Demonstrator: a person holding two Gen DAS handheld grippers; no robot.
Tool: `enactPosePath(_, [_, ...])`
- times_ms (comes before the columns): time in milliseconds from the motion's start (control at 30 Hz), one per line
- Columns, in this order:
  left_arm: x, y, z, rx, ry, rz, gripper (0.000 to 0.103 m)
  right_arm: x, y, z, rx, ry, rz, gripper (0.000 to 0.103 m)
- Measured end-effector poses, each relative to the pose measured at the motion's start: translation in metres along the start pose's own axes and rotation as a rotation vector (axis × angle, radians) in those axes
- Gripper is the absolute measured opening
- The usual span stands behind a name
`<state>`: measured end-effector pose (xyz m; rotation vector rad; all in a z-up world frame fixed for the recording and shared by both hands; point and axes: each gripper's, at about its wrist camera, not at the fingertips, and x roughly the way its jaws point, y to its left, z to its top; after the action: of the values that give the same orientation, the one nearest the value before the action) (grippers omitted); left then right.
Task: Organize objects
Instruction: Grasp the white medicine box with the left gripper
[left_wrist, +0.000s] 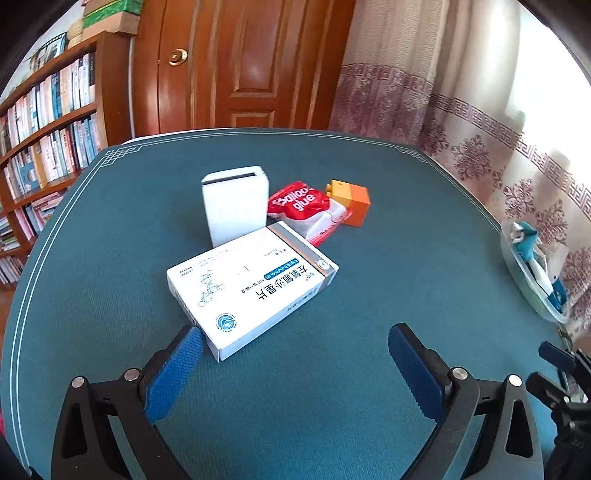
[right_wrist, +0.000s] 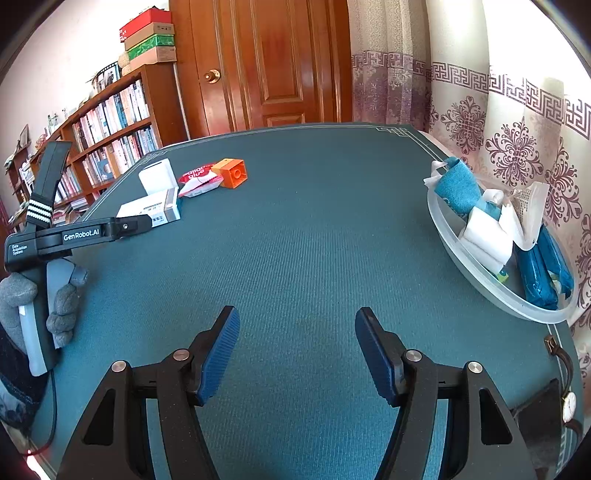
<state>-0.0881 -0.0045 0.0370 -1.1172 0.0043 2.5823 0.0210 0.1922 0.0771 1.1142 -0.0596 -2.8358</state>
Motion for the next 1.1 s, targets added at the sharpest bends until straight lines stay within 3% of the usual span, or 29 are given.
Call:
enactPosePath(167, [-0.006, -0.014, -0.001, 0.117, -0.018, 0.029, 0.102, 0.001, -0.002, 0.0, 0.009, 0.0, 0.003, 0.067])
enactPosePath(333, [-0.002, -0.002, 0.011, 0.147, -0.046, 0.106, 0.102, 0.003, -0.001, 0.0, 0.008, 0.006, 0.009, 0.067])
enactPosePath(500, [0.021, 0.003, 0.021, 0.193, -0.024, 0.155, 0.102, 0.006, 0.004, 0.002, -0.01, 0.015, 0.013, 0.067])
enactPosePath(833, [0.044, 0.01, 0.026, 0.19, 0.048, 0.14, 0.102, 0.017, 0.007, 0.009, -0.009, 0.04, 0.02, 0.067])
enactPosePath(1100, [0.042, 0.009, 0.023, 0.204, 0.054, 0.108, 0.076, 0.024, 0.021, 0.017, -0.03, 0.041, 0.036, 0.067])
